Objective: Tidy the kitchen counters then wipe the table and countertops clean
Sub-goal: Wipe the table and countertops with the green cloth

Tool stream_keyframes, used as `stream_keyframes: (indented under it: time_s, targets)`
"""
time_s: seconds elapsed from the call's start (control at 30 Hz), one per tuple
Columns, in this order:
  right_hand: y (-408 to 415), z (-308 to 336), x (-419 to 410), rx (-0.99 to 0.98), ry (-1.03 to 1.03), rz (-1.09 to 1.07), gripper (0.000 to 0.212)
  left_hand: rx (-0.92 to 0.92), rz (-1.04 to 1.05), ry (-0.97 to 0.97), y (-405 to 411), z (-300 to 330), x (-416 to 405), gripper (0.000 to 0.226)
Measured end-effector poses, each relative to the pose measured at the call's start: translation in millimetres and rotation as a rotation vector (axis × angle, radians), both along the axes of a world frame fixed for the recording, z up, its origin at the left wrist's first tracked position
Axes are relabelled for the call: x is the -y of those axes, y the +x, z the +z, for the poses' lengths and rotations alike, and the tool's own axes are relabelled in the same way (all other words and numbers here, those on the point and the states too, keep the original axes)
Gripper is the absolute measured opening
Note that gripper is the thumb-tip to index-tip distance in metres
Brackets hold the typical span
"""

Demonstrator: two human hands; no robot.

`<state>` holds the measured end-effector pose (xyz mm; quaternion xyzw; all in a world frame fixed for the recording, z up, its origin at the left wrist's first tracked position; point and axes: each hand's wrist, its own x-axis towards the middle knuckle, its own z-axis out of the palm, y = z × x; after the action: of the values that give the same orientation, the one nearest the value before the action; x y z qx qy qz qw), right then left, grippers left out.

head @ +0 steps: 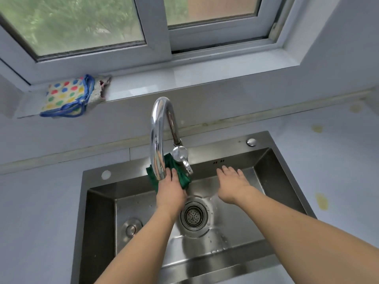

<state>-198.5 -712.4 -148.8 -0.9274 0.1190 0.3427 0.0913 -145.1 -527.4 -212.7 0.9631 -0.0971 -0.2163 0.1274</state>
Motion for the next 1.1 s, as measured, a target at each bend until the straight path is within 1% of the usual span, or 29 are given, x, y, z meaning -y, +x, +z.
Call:
stream_keyframes:
  time_s: [0.03, 0.07, 0.13, 0.17, 0.2, 0.23, 0.3, 0.4, 0.47, 0.53, 0.57, 0.6, 0.67, 0.73, 0.8, 0.9, 0.93, 1.0, 1.03, 1.1]
  targets:
    - [-9, 3, 7, -0.027, -0.01, 0.001, 0.072, -0.046, 0.054, -0.061, -9, 5, 8, 0.07]
    - [-17, 6, 15, -0.052, -0.018, -0.003, 0.07, -0.121, 0.137, -0.155, -17, 10, 17, 0.058]
    - [-32, 11, 33, -0.074, -0.026, -0.022, 0.068, -0.302, 0.37, -0.381, -32, 17, 37, 0.027]
    - [-37, 14, 42, -0.074, -0.026, -0.032, 0.067, -0.392, 0.518, -0.52, -39, 20, 47, 0.02]
    - [-42, 18, 53, -0.065, -0.029, -0.043, 0.066, -0.475, 0.647, -0.632, -47, 27, 59, 0.02]
    - [-47, 23, 64, -0.052, -0.033, -0.055, 0.065, -0.539, 0.728, -0.717, -51, 34, 71, 0.022]
    - [-54, 30, 88, -0.034, -0.039, -0.078, 0.064, -0.59, 0.78, -0.819, -53, 46, 98, 0.02]
    - [-57, 34, 120, -0.004, -0.047, -0.101, 0.062, -0.543, 0.74, -0.874, -38, 73, 137, 0.009]
    - [-53, 33, 133, 0.011, -0.034, -0.11, 0.061, -0.447, 0.688, -0.856, -17, 85, 151, 0.011]
    - [-46, 32, 146, 0.03, -0.017, -0.102, 0.061, -0.336, 0.661, -0.846, 4, 93, 161, 0.019]
    - [-42, 31, 150, 0.036, -0.011, -0.092, 0.062, -0.247, 0.639, -0.81, 13, 97, 163, 0.021]
    - [-37, 31, 155, 0.04, -0.002, -0.083, 0.064, -0.123, 0.606, -0.731, 20, 103, 165, 0.021]
    - [-28, 28, 159, 0.051, 0.023, -0.065, 0.069, 0.164, 0.564, -0.571, 30, 109, 164, 0.022]
    - [-18, 23, 162, 0.054, 0.039, -0.042, 0.073, 0.33, 0.551, -0.509, 34, 107, 162, 0.025]
    - [-5, 17, 164, 0.056, 0.053, -0.011, 0.072, 0.344, 0.494, -0.421, 39, 92, 160, 0.028]
    - [14, 10, 167, 0.073, 0.061, 0.038, 0.074, 0.131, 0.355, -0.363, 44, 58, 152, 0.034]
    - [21, 6, 171, 0.09, 0.055, 0.05, 0.075, 0.058, 0.296, -0.321, 47, 45, 151, 0.04]
    - [31, -1, 182, 0.114, 0.012, 0.055, 0.076, -0.019, 0.183, -0.144, 47, 20, 152, 0.067]
    - [34, -5, 191, 0.109, -0.018, 0.049, 0.076, -0.015, 0.16, -0.06, 47, 10, 156, 0.078]
    - [36, -16, 207, 0.06, -0.07, 0.048, 0.077, 0.023, 0.184, 0.011, 46, -2, 170, 0.088]
